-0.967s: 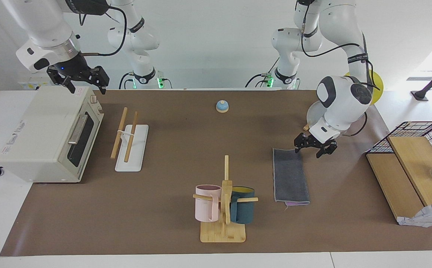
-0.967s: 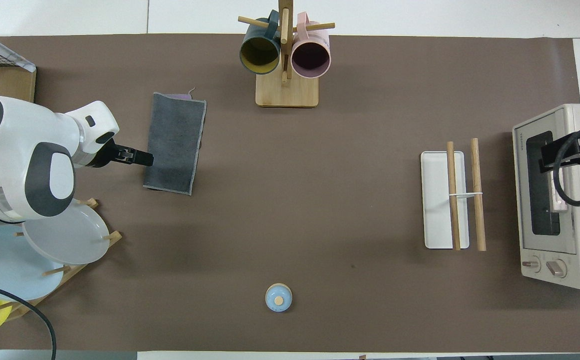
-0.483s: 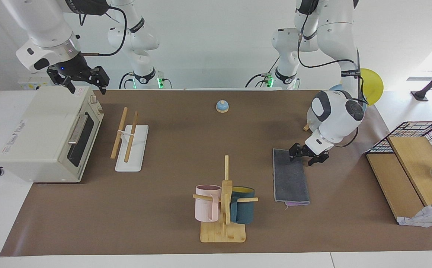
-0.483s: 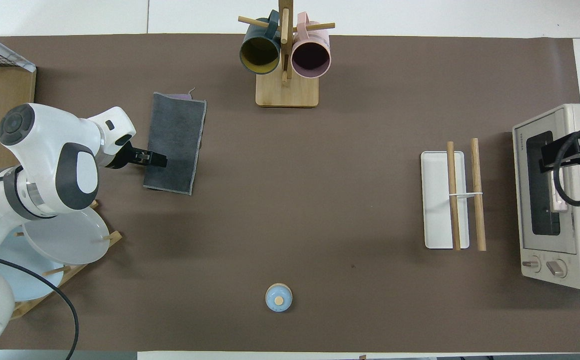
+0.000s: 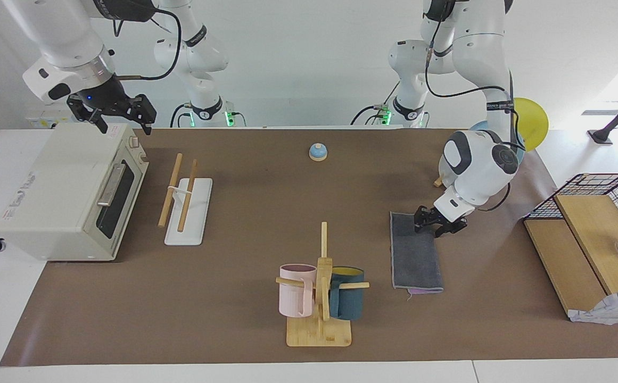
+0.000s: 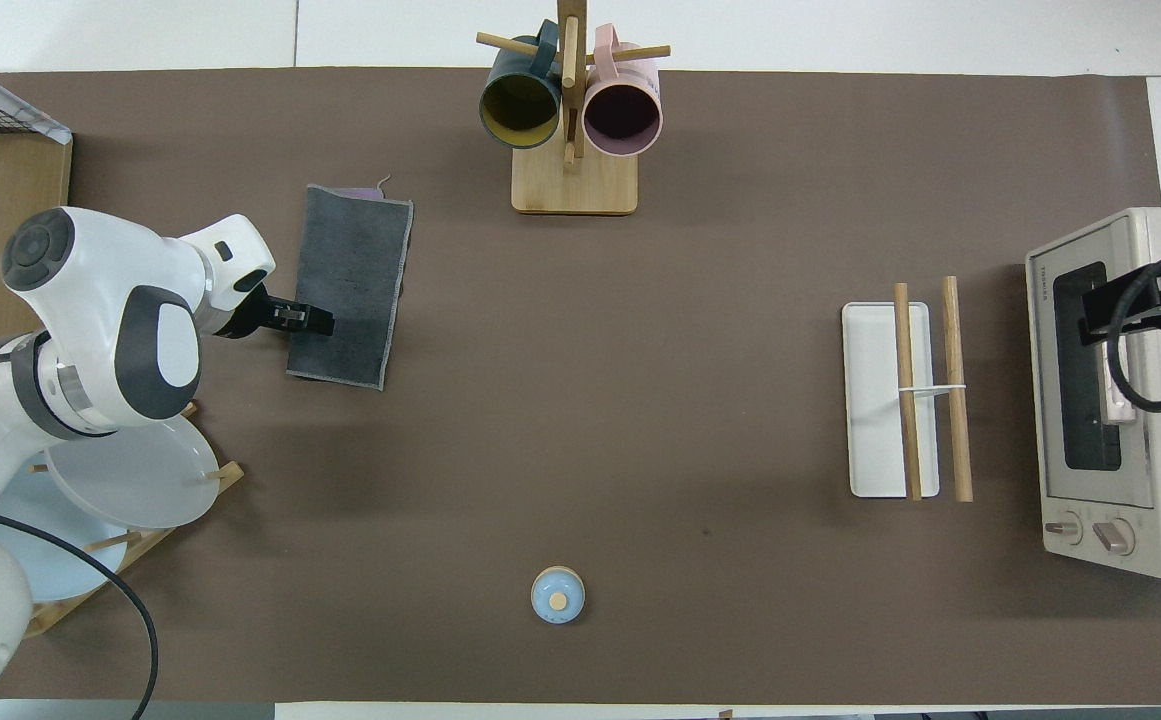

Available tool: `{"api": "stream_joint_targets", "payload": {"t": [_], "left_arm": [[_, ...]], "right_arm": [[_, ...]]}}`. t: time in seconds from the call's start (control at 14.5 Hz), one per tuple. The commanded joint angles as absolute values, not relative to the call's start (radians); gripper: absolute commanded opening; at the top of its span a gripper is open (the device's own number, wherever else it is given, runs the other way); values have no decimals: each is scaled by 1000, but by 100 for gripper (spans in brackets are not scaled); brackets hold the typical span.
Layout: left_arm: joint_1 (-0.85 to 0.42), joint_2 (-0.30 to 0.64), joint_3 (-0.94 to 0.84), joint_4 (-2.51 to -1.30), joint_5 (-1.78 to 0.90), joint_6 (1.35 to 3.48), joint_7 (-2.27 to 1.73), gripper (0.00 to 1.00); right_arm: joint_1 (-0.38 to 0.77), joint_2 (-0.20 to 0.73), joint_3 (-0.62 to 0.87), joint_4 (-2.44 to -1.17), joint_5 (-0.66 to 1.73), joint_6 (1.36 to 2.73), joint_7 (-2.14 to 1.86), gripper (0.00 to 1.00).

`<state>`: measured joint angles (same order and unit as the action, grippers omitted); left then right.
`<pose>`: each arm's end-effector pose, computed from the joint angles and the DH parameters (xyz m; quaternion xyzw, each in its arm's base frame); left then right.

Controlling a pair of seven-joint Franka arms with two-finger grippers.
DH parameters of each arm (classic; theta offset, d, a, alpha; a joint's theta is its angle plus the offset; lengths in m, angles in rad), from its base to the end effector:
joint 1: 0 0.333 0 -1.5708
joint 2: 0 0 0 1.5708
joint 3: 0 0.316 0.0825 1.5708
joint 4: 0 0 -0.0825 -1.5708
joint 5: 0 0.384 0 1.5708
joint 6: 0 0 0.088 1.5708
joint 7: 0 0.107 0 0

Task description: Fold towel and hang on rack

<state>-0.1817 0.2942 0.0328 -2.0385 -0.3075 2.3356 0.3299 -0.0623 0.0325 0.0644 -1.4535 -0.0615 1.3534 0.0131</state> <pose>0.5868 -0.0935 0.3000 0.9855 -0.1323 0.0115 0.1053 0.5414 -0.0071 0.6434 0.9973 -0.0101 -0.0660 0.0298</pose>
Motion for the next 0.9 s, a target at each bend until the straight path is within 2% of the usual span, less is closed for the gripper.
{"api": "stream_joint_targets", "payload": {"t": [0.0,0.28,0.35,0.41,0.48,0.55,0.83], "left_arm": [[-198,296,41,-2049,-330,2339,339,61],[-202,295,43,-2057,-330,2339,341,55],[-202,295,43,-2059,-330,2341,341,45],[-201,295,43,-2060,-330,2341,339,30],[-201,295,43,-2063,-330,2339,337,10],[-196,295,43,-2060,-330,2341,336,0],[-187,295,41,-2043,-333,2320,325,0]], "right_arm": [[-80,8,69,-1483,-43,1365,-15,100],[-80,8,69,-1483,-43,1365,-15,100],[-80,8,69,-1483,-43,1365,-15,100],[-80,8,69,-1483,-43,1365,-15,100],[-81,8,69,-1483,-43,1365,-15,100],[-81,8,69,-1483,-43,1365,-15,100],[-78,8,71,-1483,-43,1365,-15,100]]}}
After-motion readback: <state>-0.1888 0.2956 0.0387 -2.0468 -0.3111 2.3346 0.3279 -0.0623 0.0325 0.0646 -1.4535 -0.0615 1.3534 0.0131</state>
